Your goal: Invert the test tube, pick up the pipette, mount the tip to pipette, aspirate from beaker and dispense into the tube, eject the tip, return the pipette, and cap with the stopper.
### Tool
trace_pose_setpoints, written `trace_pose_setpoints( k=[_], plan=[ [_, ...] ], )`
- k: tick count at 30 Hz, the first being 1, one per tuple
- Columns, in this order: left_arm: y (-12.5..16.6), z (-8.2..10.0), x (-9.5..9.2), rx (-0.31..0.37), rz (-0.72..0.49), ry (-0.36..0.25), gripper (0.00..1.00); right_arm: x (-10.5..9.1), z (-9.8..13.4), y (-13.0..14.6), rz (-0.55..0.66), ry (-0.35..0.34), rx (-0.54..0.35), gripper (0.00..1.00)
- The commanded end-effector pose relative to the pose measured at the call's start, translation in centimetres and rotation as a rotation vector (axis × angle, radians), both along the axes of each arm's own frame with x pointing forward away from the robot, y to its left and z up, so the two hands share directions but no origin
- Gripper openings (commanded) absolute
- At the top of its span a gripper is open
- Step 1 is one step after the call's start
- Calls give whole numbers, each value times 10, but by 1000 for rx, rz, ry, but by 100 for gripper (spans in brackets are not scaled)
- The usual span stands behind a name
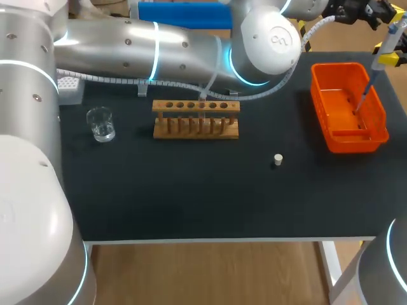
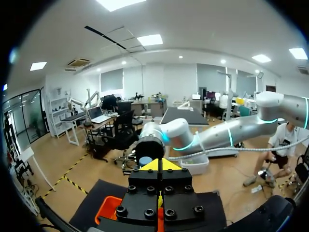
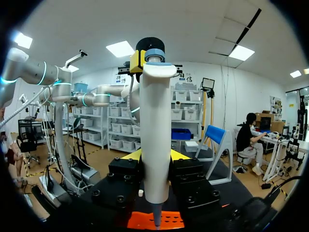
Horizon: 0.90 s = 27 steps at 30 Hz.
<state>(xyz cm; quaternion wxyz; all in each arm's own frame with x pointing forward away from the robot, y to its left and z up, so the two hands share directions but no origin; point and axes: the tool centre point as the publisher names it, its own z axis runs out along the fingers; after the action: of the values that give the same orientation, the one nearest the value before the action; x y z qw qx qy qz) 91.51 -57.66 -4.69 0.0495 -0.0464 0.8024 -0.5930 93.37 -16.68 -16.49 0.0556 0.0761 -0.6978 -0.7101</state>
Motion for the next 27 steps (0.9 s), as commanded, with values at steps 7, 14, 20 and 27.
trace_pose_setpoints(
  k=[7, 14, 20, 27],
  plan=[
    [-5, -5, 6, -23, -18, 0, 0, 3, 0, -2, 8, -1, 0, 0],
    [-5, -5, 6, -23, -18, 0, 0, 3, 0, -2, 8, -1, 0, 0],
    [-5, -7, 6, -23, -15, -1, 0, 3, 0, -2, 8, -1, 0, 0],
    [-2, -12, 8, -12, -7, -29, 0, 3, 0, -2, 8, -1, 0, 0]
  ],
)
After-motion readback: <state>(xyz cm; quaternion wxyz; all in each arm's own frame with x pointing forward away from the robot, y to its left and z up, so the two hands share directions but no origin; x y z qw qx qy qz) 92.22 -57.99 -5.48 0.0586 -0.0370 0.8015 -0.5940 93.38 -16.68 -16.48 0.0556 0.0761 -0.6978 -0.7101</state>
